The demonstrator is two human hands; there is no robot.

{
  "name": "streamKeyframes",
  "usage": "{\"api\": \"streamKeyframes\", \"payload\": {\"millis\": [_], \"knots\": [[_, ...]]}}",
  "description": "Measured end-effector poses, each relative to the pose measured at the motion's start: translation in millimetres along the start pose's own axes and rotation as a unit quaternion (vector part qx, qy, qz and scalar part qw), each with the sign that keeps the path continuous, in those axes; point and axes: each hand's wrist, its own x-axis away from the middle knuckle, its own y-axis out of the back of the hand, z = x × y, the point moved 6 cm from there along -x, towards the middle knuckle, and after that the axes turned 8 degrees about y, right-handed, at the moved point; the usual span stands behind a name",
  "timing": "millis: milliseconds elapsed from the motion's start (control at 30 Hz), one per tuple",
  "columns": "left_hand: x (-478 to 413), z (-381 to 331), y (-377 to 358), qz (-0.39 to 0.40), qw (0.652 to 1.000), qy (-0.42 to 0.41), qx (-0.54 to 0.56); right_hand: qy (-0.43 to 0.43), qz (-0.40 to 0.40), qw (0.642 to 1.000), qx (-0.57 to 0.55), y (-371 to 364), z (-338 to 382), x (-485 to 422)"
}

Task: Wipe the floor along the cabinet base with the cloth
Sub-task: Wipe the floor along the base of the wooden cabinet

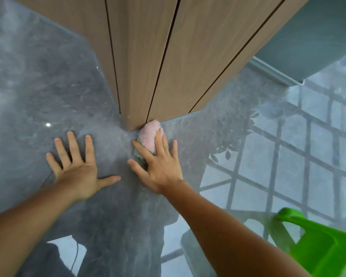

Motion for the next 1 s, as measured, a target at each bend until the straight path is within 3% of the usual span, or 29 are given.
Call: {"api": "streamKeyframes", "payload": {"millis": [67,200,267,333,467,567,767,900,1000], "knots": [[-1.0,1.1,0.0,0.003,1.0,-0.005,-0.008,-0.01,0.002,0.998,0.058,16.9,-49.6,4.3],[2.1,-0.5,1.4,0.01,1.0,-0.007,-0.021,-0.265,0.031,0.962,0.056,69.8,-178.6,18.3],[2.2,-2.5,1.8,0.005,1.0,-0.008,-0.025,-0.322,0.054,0.944,0.044,84.2,-198.9,22.0],[3.4,-3.6,4.1,0.003,1.0,-0.008,-0.022,-0.271,0.055,0.96,0.04,76.1,-172.9,14.3],[6.0,-2.9,6.4,-0.001,1.0,-0.013,-0.008,-0.061,0.068,0.995,0.033,21.6,-55.8,8.8],[4.8,-0.6,6.3,0.0,1.0,-0.015,-0.008,-0.073,0.038,0.997,0.005,28.3,-39.6,2.2],[3.0,1.7,4.6,0.01,1.0,-0.014,-0.012,-0.021,-0.184,0.983,-0.012,77.6,-44.5,13.1],[3.8,1.6,6.3,0.016,1.0,-0.016,-0.012,-0.071,-0.059,0.995,-0.047,29.7,-27.1,3.8],[3.8,1.0,7.1,0.013,1.0,-0.018,-0.011,-0.094,-0.053,0.994,-0.03,4.1,0.5,-11.5]]}}
